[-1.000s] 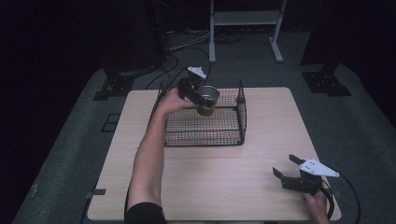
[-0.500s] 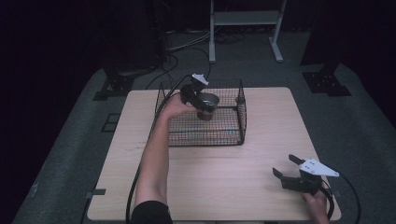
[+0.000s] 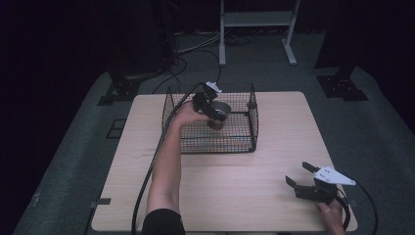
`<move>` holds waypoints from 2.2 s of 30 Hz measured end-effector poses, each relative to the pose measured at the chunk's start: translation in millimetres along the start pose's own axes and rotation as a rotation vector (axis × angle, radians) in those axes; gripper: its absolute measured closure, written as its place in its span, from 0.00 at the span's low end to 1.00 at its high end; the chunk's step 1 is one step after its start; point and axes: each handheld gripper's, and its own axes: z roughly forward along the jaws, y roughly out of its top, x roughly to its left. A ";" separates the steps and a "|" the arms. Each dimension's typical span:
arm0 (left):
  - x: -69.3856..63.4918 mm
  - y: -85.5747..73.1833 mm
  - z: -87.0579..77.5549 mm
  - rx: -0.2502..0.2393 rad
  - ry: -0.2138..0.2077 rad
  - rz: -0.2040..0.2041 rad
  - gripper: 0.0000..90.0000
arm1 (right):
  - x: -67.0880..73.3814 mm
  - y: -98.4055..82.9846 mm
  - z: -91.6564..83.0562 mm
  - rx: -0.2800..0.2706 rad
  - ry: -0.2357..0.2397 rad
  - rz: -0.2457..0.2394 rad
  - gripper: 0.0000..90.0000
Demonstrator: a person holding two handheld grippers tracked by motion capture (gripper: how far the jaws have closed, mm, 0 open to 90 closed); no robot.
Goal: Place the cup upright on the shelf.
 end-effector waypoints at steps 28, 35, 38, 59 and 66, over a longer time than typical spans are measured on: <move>5.9 -8.7 22.8 0.106 0.034 -0.005 0.20 | -1.7 -0.2 -0.1 -0.011 0.004 0.004 0.15; 8.5 -16.6 25.3 0.121 0.037 -0.022 0.20 | -1.7 -0.2 -0.2 -0.010 0.004 0.002 0.15; 9.5 -19.0 23.9 0.107 0.034 -0.037 0.20 | -1.6 -0.2 -0.1 -0.010 0.004 0.003 0.15; 9.8 -22.7 21.0 0.172 0.024 -0.056 0.13 | -1.5 -0.2 -0.1 -0.010 0.004 0.001 0.15; 9.4 -23.6 20.3 0.188 0.026 -0.051 0.13 | -1.3 -0.2 -0.1 -0.009 0.004 -0.002 0.15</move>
